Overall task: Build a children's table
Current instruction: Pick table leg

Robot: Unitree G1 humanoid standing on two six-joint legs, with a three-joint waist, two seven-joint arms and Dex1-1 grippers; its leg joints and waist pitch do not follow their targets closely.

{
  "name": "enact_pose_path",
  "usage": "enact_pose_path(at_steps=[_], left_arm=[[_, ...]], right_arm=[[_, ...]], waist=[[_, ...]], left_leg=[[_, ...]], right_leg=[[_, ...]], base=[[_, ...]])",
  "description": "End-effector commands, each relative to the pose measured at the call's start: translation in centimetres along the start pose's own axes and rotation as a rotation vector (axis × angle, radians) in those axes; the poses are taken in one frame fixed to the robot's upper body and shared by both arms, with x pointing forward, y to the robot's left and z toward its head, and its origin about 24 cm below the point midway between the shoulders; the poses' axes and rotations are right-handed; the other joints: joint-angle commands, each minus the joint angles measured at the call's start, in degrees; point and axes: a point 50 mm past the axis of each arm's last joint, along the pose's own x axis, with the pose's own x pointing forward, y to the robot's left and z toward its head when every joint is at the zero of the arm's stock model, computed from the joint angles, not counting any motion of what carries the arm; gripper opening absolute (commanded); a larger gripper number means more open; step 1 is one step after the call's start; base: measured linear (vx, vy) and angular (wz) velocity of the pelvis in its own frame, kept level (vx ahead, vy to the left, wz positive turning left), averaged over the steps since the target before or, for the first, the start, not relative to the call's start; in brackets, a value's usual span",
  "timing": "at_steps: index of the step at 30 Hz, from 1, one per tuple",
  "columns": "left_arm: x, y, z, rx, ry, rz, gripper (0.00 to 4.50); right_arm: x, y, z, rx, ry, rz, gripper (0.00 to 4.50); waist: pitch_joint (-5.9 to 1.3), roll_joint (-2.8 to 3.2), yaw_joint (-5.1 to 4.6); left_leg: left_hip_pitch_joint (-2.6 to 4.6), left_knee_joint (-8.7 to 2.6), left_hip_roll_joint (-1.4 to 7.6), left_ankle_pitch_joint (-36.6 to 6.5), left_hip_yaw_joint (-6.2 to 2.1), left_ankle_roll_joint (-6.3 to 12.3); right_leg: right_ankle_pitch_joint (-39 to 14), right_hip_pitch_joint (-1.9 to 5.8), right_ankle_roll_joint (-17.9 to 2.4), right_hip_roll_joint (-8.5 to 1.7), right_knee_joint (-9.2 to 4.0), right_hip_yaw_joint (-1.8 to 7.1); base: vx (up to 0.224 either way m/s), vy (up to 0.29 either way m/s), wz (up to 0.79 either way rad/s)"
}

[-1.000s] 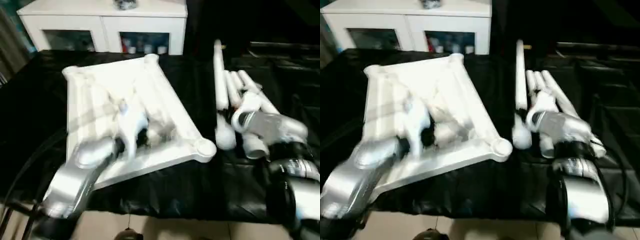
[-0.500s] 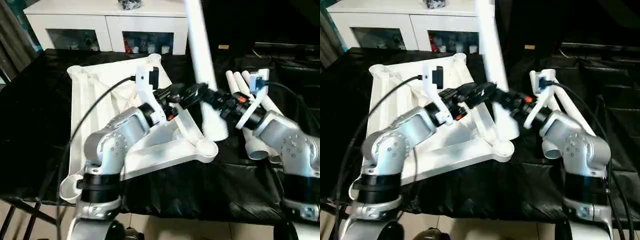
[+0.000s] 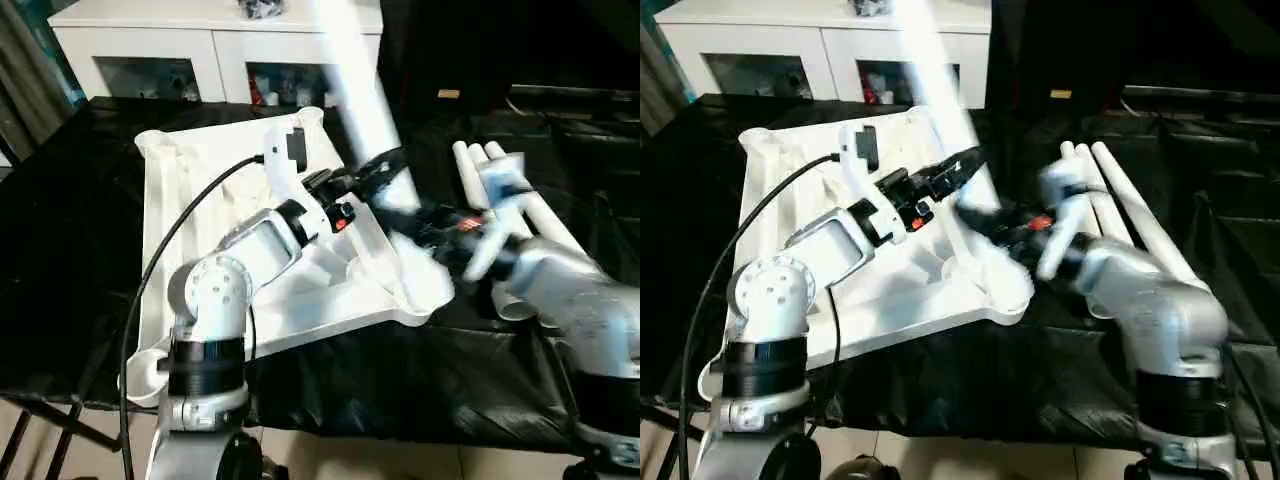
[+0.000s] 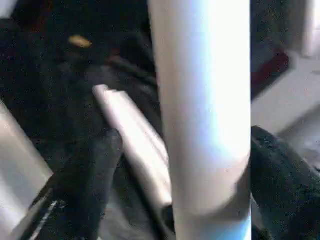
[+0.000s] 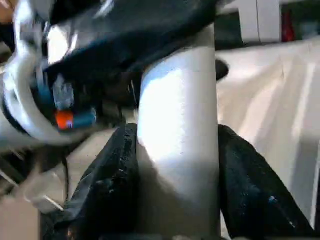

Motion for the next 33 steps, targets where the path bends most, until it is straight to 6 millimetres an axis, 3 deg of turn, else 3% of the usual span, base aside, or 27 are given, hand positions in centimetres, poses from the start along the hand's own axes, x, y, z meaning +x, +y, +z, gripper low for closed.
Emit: enact_pose_path(at_steps=[1,5,7,10,17,21,22,24,26,28,33], left_arm=[[1.2,-1.7,0.3,-0.018,-0.011,-0.010,3.80],[1.6,-1.9,0.1,-0.050,-0.011,0.042,3.64],[1.8,-1.6,0.0,-0.059,-0.014,0.097,3.34],[2.0,-1.4,-0.1,-0.081,-0.025,0.149,3.27],[2.1,-1.6,-0.2,-0.046,-0.028,0.184,2.48],[2.1,-1.7,0.0,-0.013,-0.038,0.208,2.32],[2.0,-1.7,0.3,0.017,-0.049,0.206,2.17],[2.0,-1.9,0.4,0.042,-0.052,0.190,2.05],[1.6,-2.2,0.9,0.175,-0.054,0.089,2.05],[1.4,-1.9,0.9,0.244,-0.024,0.086,1.89],[0.1,-1.7,1.6,0.269,-0.004,-0.039,1.85]], right_arm=[[0.6,0.3,0.9,-0.066,-0.019,-0.032,1.84],[2.1,1.2,0.8,-0.102,-0.017,-0.049,1.84],[2.6,1.5,0.7,-0.124,-0.011,-0.055,1.84],[3.3,1.7,0.5,-0.160,-0.007,-0.079,1.84],[4.4,2.1,0.4,-0.201,-0.012,-0.108,1.84],[4.6,1.8,0.6,-0.212,-0.018,-0.145,1.84],[4.7,1.5,0.8,-0.203,-0.022,-0.166,2.19],[4.6,1.3,0.8,-0.176,-0.020,-0.172,2.53],[4.0,0.7,0.8,-0.118,-0.016,-0.133,2.53],[3.4,0.6,0.8,-0.108,-0.006,-0.087,2.86],[1.0,-0.1,0.4,-0.111,0.045,0.063,3.17]], waist=[[-4.02,-0.98,0.07],[-4.17,-0.99,0.16],[-4.23,-0.98,0.22],[-4.26,-0.91,0.28],[-4.30,-0.70,0.27],[-4.45,-0.64,0.32],[-4.49,-0.54,0.27],[-4.51,-0.37,0.30],[-4.51,-0.45,0.31],[-4.39,0.07,0.68],[-4.53,-0.30,0.53]], left_leg=[[0.65,-4.36,4.35,-2.78,-2.03,2.00],[0.67,-4.22,4.39,-0.97,-2.03,2.57],[0.60,-4.15,4.40,-0.47,-2.04,2.87],[0.59,-4.12,4.37,-0.13,-2.05,3.06],[0.53,-4.14,4.41,-0.44,-2.06,2.77],[0.43,-3.99,4.38,0.36,-2.05,2.81],[0.40,-3.88,4.34,1.03,-2.06,3.09],[0.39,-3.83,4.31,1.37,-2.04,3.45],[0.53,-3.88,4.38,0.81,-2.00,3.67],[0.73,-3.97,4.60,-0.46,-1.93,3.20],[0.39,-3.85,4.39,-0.31,-1.98,3.28]], right_leg=[[-4.01,2.99,-12.94,-3.73,-4.77,2.57],[0.03,2.84,-13.70,-3.61,-4.27,2.52],[1.37,2.93,-13.88,-3.68,-4.14,2.54],[2.14,2.98,-13.96,-3.68,-4.09,2.51],[2.86,2.95,-13.70,-3.69,-4.00,2.52],[4.78,2.99,-14.12,-3.69,-3.79,2.47],[5.87,2.91,-14.18,-3.57,-3.72,2.44],[6.47,2.88,-14.44,-3.57,-3.62,2.41],[5.50,2.75,-14.42,-3.53,-3.77,2.41],[4.35,2.62,-14.47,-3.55,-3.78,2.42],[6.99,3.22,-14.97,-3.76,-3.53,2.27]], base=[[0.000,0.000,0.00],[0.000,0.000,0.00],[0.000,0.000,0.00],[0.000,0.000,0.00],[0.000,0.000,0.00],[0.000,0.000,0.00],[0.000,0.000,0.00],[0.000,0.000,0.00],[0.000,0.000,0.00],[0.000,0.000,0.00],[0.000,0.000,0.00]])
